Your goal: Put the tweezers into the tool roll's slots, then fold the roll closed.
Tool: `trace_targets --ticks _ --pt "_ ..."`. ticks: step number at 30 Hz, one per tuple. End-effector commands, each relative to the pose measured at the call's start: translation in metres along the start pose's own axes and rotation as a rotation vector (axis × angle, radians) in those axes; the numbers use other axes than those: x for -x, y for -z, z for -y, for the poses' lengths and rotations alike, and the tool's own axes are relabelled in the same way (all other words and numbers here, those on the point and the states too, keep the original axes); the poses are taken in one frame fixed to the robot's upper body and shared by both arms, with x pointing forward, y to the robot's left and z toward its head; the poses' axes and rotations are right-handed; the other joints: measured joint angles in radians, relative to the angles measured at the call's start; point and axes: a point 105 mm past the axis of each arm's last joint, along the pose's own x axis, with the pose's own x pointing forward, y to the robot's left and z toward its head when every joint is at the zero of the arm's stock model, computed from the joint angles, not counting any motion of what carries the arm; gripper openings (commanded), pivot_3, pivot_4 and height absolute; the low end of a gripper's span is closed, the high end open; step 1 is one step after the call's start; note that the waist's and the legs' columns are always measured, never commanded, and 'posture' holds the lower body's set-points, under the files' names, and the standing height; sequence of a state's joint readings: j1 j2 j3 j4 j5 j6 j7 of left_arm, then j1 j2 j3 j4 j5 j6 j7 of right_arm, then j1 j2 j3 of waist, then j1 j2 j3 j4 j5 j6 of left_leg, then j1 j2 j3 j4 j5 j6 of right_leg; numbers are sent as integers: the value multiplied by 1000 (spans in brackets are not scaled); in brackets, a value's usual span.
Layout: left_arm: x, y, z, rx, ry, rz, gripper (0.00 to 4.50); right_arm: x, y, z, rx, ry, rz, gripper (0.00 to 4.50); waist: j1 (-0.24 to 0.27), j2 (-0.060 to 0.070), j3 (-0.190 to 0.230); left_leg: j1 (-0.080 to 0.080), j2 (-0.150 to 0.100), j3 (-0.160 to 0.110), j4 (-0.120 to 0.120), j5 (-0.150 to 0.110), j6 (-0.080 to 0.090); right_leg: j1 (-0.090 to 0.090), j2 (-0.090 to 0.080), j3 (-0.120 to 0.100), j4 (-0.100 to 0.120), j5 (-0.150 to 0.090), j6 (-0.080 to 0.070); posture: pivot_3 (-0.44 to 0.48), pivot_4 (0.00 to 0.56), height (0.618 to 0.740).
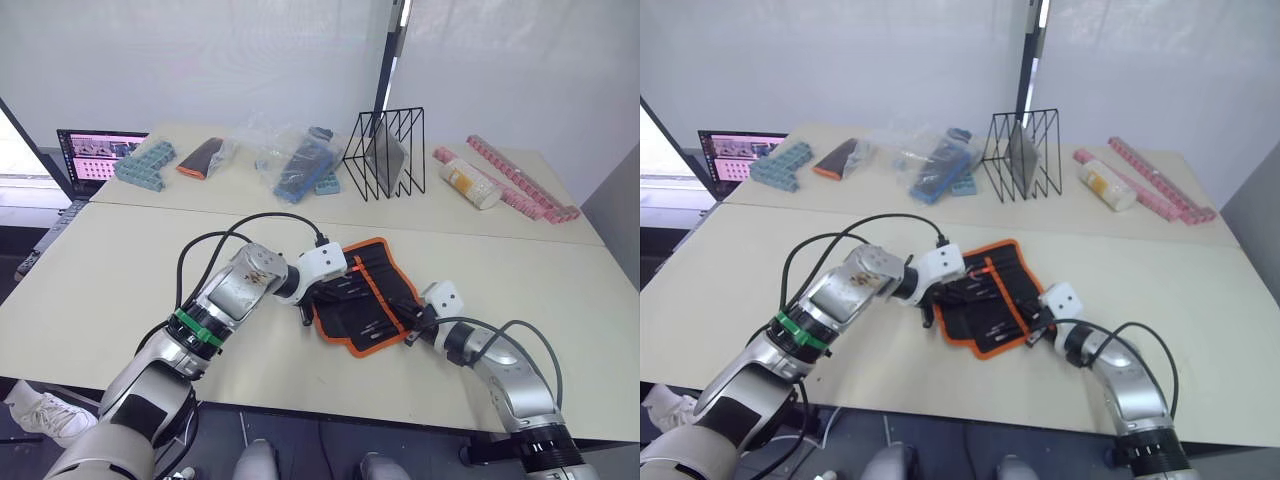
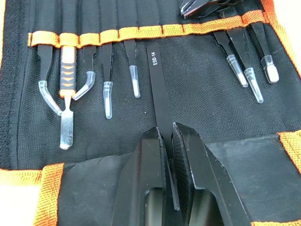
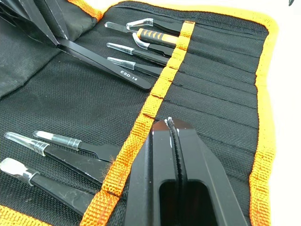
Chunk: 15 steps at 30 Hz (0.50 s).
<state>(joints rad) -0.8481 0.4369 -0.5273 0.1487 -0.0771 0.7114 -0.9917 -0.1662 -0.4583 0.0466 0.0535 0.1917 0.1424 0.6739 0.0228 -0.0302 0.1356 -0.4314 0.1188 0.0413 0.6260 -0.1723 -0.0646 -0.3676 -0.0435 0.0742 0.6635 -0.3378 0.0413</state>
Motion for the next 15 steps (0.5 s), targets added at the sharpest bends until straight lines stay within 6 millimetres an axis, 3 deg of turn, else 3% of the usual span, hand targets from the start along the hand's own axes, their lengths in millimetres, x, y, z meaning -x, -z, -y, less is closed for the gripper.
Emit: trace_targets --ticks 1,15 --pt "0 -10 -3 -42 -23 32 44 5 28 -6 -47 -12 -103 0 0 0 0 0 0 0 0 0 0 0 0 0 0 0 0 0 150 713" --pt "-45 -19 -18 -138 -59 104 44 3 28 -12 -52 -32 -109 0 4 0 0 0 -1 -1 1 0 0 1 0 0 0 0 0 0 150 713"
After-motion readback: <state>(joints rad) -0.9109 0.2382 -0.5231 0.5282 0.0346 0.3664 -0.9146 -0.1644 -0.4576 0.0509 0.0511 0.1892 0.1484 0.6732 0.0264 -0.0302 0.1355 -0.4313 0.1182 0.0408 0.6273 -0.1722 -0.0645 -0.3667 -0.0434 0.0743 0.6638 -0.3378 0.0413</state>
